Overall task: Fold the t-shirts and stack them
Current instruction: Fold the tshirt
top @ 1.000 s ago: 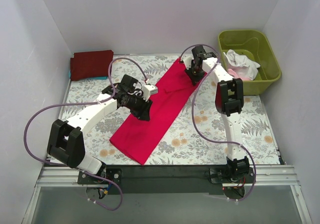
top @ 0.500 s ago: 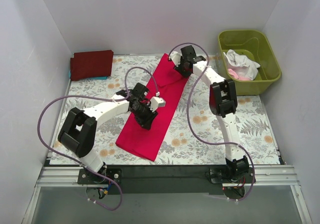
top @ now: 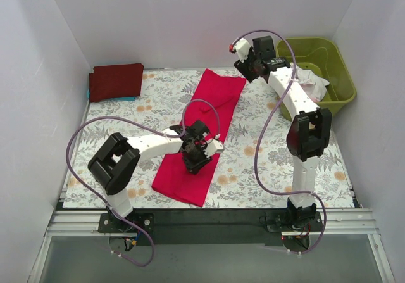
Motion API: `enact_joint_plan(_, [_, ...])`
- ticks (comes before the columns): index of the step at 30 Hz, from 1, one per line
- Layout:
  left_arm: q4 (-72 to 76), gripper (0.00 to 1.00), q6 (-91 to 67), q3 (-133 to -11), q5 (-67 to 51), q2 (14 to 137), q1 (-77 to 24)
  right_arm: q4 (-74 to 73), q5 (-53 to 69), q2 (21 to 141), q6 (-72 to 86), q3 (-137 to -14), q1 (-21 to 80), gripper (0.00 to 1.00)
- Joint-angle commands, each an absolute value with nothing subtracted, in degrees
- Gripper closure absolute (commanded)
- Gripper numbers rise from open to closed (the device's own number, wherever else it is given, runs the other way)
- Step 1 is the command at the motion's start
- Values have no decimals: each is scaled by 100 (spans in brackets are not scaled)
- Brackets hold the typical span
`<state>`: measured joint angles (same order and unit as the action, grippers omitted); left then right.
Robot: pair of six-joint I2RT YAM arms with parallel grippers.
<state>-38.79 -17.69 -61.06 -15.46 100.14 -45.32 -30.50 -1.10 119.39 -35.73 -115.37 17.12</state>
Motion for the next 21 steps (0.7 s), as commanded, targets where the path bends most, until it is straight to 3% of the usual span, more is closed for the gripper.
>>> enact_joint_plan(1, [-4113,73,-2169,-6098,-2188,10721,-5316,-3620,237,11769,-3165,-11260,1495,41])
enact_joint_plan(8, [-3929,71,-3128,-7505,-3014,11189,-5793,-4253,966,11654,-2970,-11048,1222,43])
enact_joint_plan(15, [-3121,67,-3497,-7278,-3761,9282,-4888,-4474,1854,12137,-2611,-11337,1405,52])
enact_joint_plan(21, [-2919,69,-4129,-7391,-3691,9692,-3710,-4430,1890,12577,-2364,-11470,1617,66])
